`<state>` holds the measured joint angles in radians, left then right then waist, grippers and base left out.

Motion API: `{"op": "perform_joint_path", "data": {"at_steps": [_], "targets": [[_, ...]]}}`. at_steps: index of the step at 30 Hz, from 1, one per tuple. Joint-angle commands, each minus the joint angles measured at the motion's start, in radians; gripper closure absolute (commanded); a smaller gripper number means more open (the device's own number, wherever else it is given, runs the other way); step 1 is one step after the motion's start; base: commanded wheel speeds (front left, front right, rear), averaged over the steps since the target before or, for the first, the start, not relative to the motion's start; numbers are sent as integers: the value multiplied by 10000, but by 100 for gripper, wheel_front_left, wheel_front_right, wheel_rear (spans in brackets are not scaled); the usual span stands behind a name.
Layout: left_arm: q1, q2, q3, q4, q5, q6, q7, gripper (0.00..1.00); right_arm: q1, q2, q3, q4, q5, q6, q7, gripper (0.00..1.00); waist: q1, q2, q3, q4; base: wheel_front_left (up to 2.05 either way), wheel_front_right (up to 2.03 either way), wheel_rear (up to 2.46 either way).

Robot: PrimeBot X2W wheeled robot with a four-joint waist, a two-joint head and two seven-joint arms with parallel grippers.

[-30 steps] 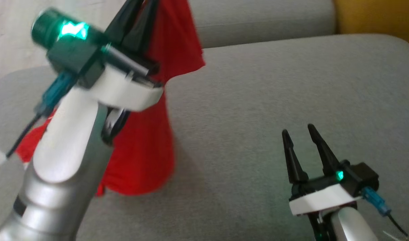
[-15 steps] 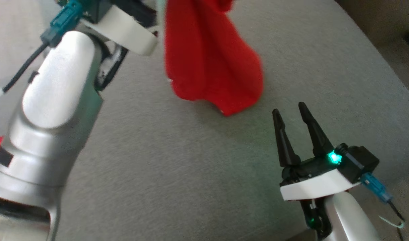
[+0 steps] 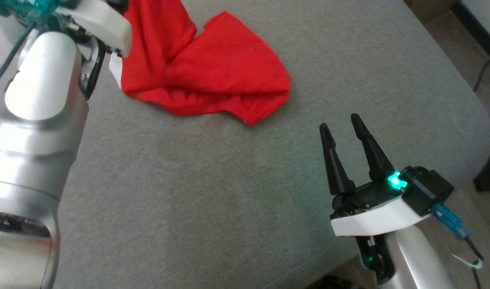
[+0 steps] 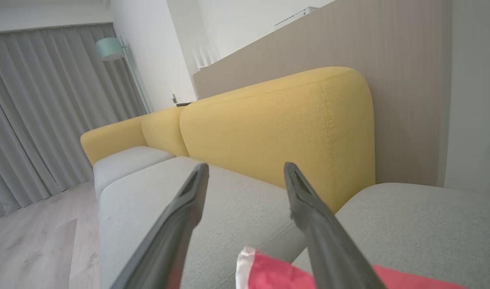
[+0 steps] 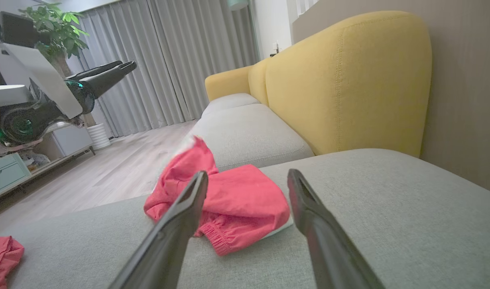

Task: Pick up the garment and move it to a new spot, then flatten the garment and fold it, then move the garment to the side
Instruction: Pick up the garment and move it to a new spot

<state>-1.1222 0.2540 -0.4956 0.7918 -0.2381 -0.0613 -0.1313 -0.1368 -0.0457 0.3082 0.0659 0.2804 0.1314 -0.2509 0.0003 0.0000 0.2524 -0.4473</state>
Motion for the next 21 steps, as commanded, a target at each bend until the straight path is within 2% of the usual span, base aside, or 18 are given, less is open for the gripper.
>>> {"op": "perform_joint_path", "data": {"at_steps": [1, 7, 13, 17, 21], "targets": [[-606, 280, 311, -119, -37, 28, -222, 0, -274, -45, 117, -359, -30, -7, -109, 0, -3, 0, 12, 216, 0, 0, 0], [-448, 142, 308, 254, -235, -125, -932, 0, -220, -45, -314, -276, -356, -7, -109, 0, -3, 0, -169, 1150, 0, 0, 0], [876, 198, 325, -611, -441, -185, -1254, 0, -46, -45, -742, -66, -838, -7, -109, 0, -3, 0, -682, 2229, 0, 0, 0], [2634, 252, 470, -1814, -643, 77, -1296, 0, 183, -45, -1052, 91, -1142, -7, -109, 0, -3, 0, -1112, 2959, 0, 0, 0], [4852, 323, 752, -3459, -726, 668, -1301, 0, 443, -45, -1284, 270, -1390, -7, -109, 0, -3, 0, -1476, 3579, 0, 0, 0]]}}
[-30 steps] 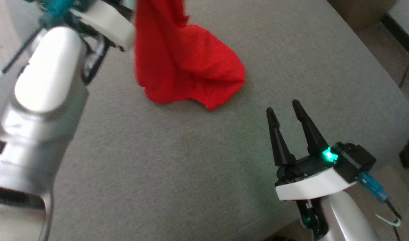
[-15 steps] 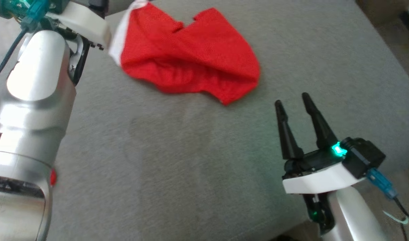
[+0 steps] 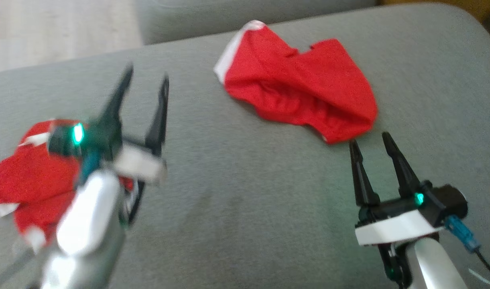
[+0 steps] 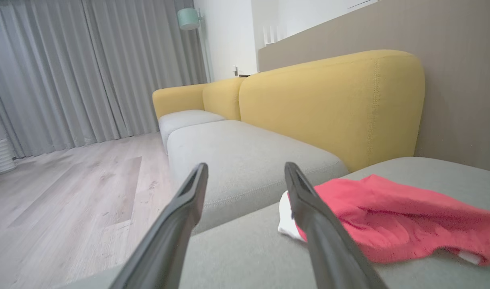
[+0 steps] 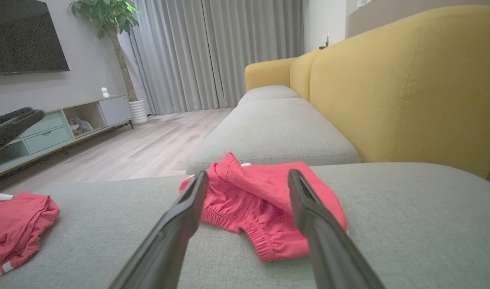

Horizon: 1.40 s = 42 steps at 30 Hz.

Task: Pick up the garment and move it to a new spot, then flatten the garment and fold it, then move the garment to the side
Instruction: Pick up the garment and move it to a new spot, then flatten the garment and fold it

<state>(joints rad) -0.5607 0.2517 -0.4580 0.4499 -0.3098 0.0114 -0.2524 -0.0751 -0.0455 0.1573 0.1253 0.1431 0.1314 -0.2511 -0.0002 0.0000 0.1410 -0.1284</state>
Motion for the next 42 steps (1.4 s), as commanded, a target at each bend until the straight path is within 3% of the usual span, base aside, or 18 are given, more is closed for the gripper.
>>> {"op": "perform_joint_path", "data": {"at_steps": [1, 2, 5, 10, 18, 23, 40, 41, 42], "targets": [[-199, 347, 436, -425, -2, 110, -90, 0, -108, -47, 166, -286, -69, -7, -107, 0, 2, 0, -434, 526, 0, 0, 0], [895, 321, 565, -1096, -4, 457, -91, 0, 11, -47, 75, -215, -159, -7, -107, 0, 2, 0, -567, 761, 0, 0, 0], [2336, 179, 768, -1927, -26, 895, -91, 0, 198, -47, -91, -140, -247, -7, -107, 0, 2, 0, -730, 1069, 0, 0, 0], [4006, -279, 1241, -2785, -177, 1226, -92, 0, 485, -47, -380, -45, -324, -7, -107, 0, 2, 0, -899, 1508, 0, 0, 0], [4392, -784, 1336, -3161, 318, 970, -92, 0, 353, -47, -854, 288, -804, -7, -107, 0, 2, 0, -656, 1997, 0, 0, 0], [4197, -933, 1348, -3089, 533, 785, -93, 0, -232, -47, -1217, 1264, -1412, -7, -21, 0, 2, 0, -328, 2199, 0, 0, 0], [3636, -1504, 1464, -2559, 981, 229, -93, 0, -2873, -47, -3000, 5160, -3301, -7, 1742, 0, 2, 0, 580, 2823, 0, 0, 0], [3613, -1526, 1475, -2541, 1004, 213, -93, 0, -2978, -47, -3029, 5304, -3298, -7, 1731, 5, 2, 0, 592, 2833, 0, 0, 0], [3592, -1548, 1482, -2521, 1028, 195, -93, 0, -3088, -47, -2998, 5428, -3250, -7, 1657, 57, 2, 0, 595, 2841, 0, 0, 0]]}}
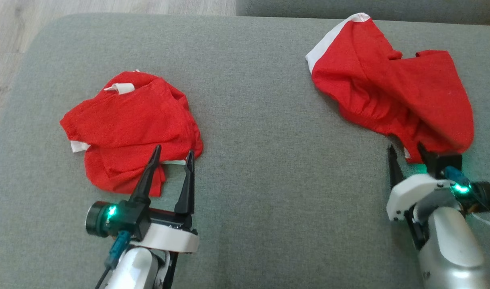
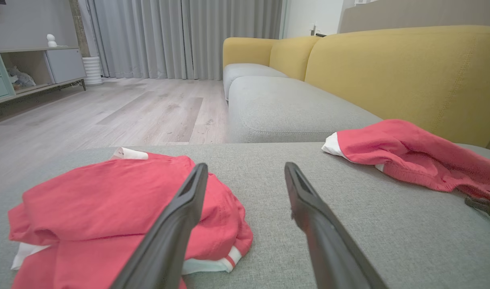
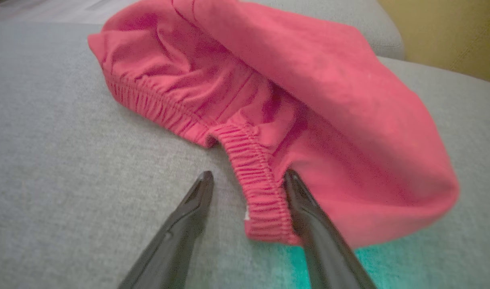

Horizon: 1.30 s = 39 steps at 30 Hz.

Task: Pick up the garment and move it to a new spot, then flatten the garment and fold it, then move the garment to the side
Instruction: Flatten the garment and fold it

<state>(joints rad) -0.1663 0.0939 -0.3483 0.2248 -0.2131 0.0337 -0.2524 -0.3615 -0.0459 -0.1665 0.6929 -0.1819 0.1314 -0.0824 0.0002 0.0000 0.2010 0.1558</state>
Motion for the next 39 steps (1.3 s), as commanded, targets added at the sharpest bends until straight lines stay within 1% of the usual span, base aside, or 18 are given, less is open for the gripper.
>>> {"op": "perform_joint_path", "data": {"at_steps": [1, 5, 9, 13, 18, 23, 24, 25, 27, 29, 30, 31, 32, 36, 39], "targets": [[-368, 10, 395, -250, 84, -44, -93, 0, -320, -43, 306, -158, 46, -7, -151, 100, -2, 0, -9, 0, 0, 0, 0], [-393, -51, 448, -170, 161, -92, -93, 0, -581, -43, 755, 154, 515, -7, -683, 100, -2, 0, -131, -31, 0, 0, 0], [-339, -87, 531, -133, 226, -125, -93, 0, -722, -43, 1764, 289, 1266, -7, -1084, 100, -2, 0, -344, -81, 0, 0, 0], [-250, -115, 594, -101, 283, -168, -93, 0, -827, -43, 2951, 58, 1996, -7, -1119, 100, -2, 0, -577, -99, 0, 0, 0], [-113, -158, 645, -140, 337, -214, -93, 0, -829, -43, 4414, -557, 2547, -7, -615, 100, -2, 0, -852, 19, 0, 0, 0], [33, -182, 733, -187, 377, -236, -93, 0, -677, -43, 5830, -1104, 2910, -7, 264, 100, -2, 0, -1002, 265, 0, 0, 0], [61, -185, 756, -188, 381, -243, -93, 0, -651, -43, 6068, -1184, 2969, -7, 418, 100, -2, 0, -1017, 312, 0, 0, 0], [61, -185, 756, -188, 381, -243, -93, 0, -651, -43, 6068, -1184, 2969, -7, 418, 100, -2, 0, -1017, 312, 0, 0, 0], [110, -191, 795, -188, 388, -260, -93, 0, -570, -43, 6471, -1277, 3317, -7, 678, 100, -2, 0, -1039, 401, 0, 0, 0], [142, -198, 820, -175, 396, -292, -93, 0, -594, -43, 6786, -1125, 3435, -7, 923, 100, -2, 0, -1045, 478, 0, 0, 0], [145, -205, 820, -165, 406, -302, -93, 0, -659, -43, 6887, -1083, 3353, -7, 884, 70, -2, 0, -1042, 509, 0, 0, 0], [149, -214, 822, -158, 413, -306, -93, 0, -688, -43, 6866, -1052, 3418, -7, 812, 2, -2, 0, -1045, 528, 0, 0, 0], [153, -223, 824, -152, 416, -309, -93, 0, -719, -43, 6883, -1006, 3489, -7, 782, 0, -2, 0, -1050, 539, 0, 0, 0], [219, -246, 909, -183, 427, -277, -93, 0, -905, -43, 6943, -1043, 3852, -7, 422, 0, -2, 0, -1097, 416, 0, 0, 0], [263, -256, 964, -222, 443, -287, -93, 0, -1005, -43, 6823, -1192, 4073, -7, -82, 0, -2, 0, -1184, 209, 0, 0, 0]]}}
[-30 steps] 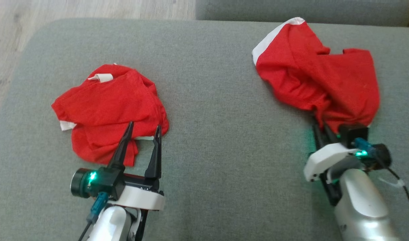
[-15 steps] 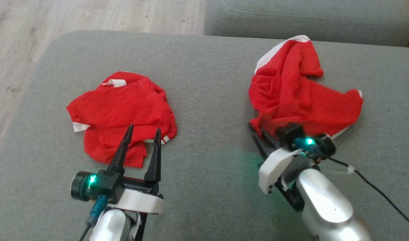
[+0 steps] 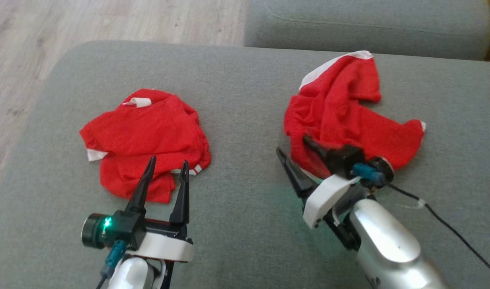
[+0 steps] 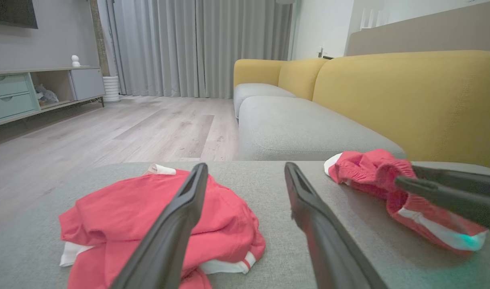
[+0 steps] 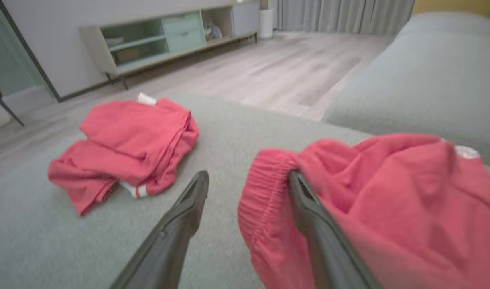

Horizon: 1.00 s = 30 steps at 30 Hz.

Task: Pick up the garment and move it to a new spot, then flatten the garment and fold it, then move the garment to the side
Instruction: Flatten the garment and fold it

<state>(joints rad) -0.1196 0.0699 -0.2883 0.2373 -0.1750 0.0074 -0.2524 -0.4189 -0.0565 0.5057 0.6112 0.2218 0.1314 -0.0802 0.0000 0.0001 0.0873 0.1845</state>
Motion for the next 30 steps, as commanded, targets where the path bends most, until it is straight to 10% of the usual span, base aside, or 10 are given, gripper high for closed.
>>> {"op": "perform_joint_path", "data": {"at_steps": [1, 17, 30], "targets": [[-189, -20, 384, -365, 64, -31, -93, 0, -432, 63, 33, -442, 108, -7, -285, 0, 0, -1, -92, -173, 0, 0, 0], [32, -114, 411, -452, -12, -208, -93, 0, 1797, 63, -4737, -2234, -1630, -7, -1563, 0, 0, -1, -605, -1668, 0, 0, 0], [-453, 130, -454, 679, 162, -1050, 227, 0, 2603, 63, -5187, -3276, -1204, -7, -1438, 0, 0, -1, 28, -2367, 0, 0, 0]]}}
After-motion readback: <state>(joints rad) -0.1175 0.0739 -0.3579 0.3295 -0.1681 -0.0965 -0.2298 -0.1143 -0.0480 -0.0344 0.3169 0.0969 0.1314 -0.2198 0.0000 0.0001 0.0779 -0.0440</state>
